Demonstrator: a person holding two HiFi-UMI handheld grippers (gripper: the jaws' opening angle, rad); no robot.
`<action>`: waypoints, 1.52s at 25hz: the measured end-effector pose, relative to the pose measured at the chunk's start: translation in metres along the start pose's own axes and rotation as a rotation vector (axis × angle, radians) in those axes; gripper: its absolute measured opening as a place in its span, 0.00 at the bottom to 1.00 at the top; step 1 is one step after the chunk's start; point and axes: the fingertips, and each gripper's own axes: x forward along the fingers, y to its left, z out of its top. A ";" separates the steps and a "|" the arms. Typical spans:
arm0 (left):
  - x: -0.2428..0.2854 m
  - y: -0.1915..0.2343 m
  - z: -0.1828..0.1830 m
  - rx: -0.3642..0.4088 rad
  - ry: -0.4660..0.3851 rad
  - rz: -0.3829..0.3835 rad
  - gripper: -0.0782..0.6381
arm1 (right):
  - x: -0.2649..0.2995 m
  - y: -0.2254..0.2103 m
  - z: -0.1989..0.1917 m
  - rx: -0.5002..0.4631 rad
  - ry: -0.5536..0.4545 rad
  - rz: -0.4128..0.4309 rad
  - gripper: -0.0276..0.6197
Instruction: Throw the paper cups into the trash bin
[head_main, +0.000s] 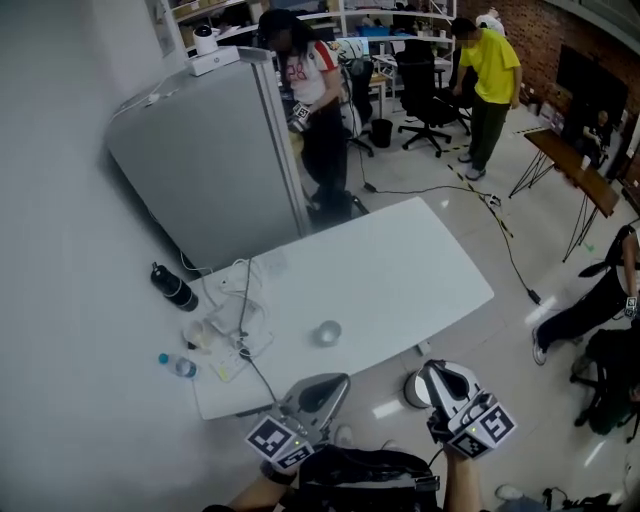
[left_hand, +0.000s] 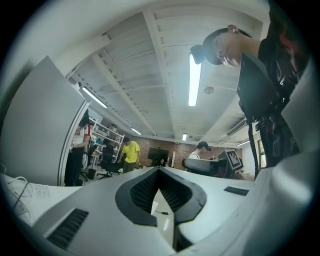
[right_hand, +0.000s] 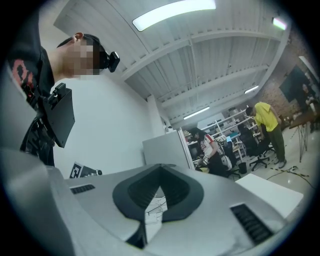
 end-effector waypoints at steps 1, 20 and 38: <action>-0.002 0.003 0.000 -0.001 0.005 -0.006 0.11 | 0.003 0.005 -0.001 -0.009 -0.005 0.016 0.05; 0.074 0.096 0.088 -0.003 -0.179 0.020 0.11 | 0.065 -0.035 0.002 0.044 -0.022 0.253 0.05; 0.025 0.140 0.049 0.039 0.134 0.323 0.11 | 0.155 -0.036 0.007 -0.009 0.002 0.349 0.05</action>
